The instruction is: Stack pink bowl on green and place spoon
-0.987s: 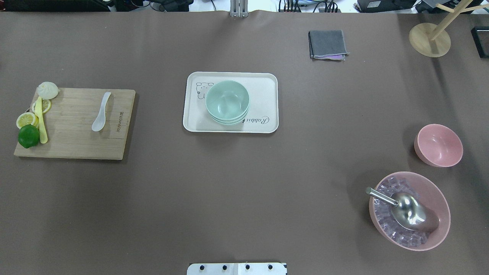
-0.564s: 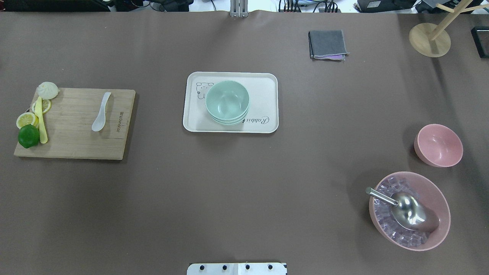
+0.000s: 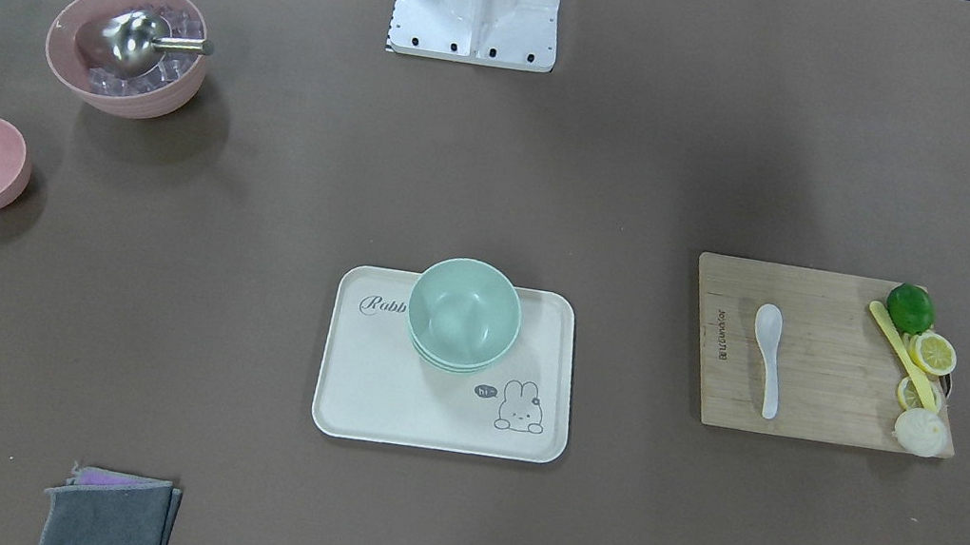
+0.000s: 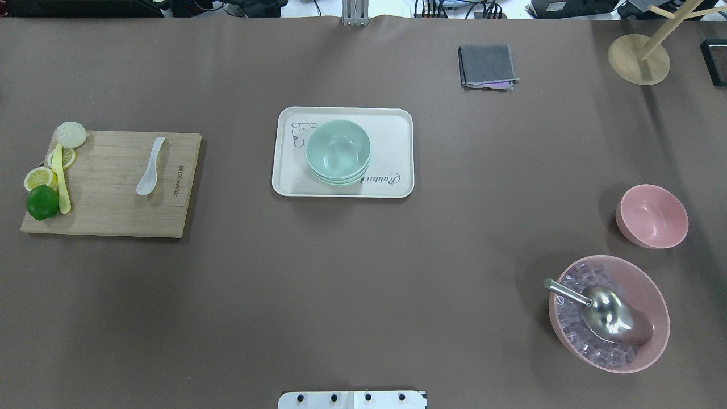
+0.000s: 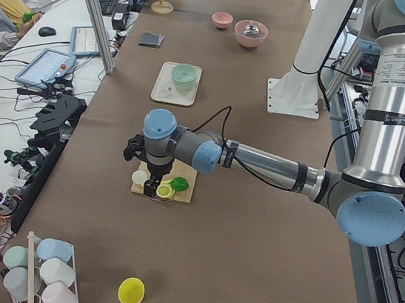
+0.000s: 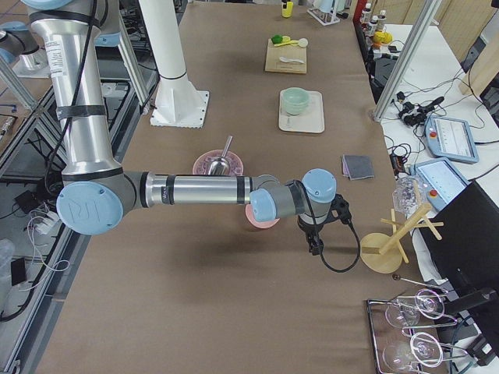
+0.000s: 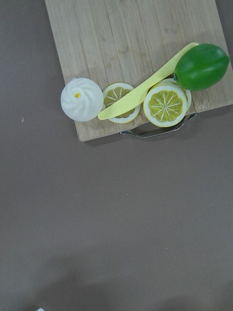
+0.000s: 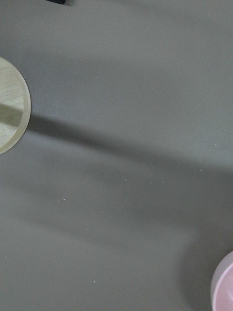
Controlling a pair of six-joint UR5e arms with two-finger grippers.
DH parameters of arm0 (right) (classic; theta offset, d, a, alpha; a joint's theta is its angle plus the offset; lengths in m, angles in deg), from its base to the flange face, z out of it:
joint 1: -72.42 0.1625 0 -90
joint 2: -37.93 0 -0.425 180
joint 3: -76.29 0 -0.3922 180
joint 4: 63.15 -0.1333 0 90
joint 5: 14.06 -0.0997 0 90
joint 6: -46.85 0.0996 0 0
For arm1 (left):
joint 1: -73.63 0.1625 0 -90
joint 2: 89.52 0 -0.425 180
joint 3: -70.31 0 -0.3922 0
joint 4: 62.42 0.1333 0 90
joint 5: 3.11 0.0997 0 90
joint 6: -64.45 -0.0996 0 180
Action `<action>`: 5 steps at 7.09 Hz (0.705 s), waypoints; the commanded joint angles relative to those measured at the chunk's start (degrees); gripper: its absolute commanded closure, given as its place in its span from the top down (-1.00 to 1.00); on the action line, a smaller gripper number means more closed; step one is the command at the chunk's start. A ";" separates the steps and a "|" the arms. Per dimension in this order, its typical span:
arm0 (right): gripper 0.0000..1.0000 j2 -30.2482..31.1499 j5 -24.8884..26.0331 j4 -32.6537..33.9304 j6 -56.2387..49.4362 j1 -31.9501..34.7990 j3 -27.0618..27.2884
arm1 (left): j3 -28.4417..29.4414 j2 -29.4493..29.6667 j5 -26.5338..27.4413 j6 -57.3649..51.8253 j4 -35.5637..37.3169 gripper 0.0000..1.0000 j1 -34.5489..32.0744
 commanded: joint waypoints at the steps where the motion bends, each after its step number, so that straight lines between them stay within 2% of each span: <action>1: 1.00 0.01 -0.29 -0.04 0.04 -0.07 -0.07 | -0.06 0.23 -0.09 0.08 -0.03 0.96 0.00; 3: 1.00 1.41 -2.22 -0.04 0.30 -3.14 1.85 | -0.06 0.32 -0.09 2.61 -0.12 0.96 0.00; 4: 1.00 3.94 -2.48 -0.82 6.04 -5.33 5.35 | -0.41 0.41 -0.18 3.94 -0.12 0.96 0.00; 5: 1.00 9.45 -2.14 -8.40 14.11 -9.00 9.47 | -0.67 0.41 -0.18 4.04 -0.12 0.96 0.00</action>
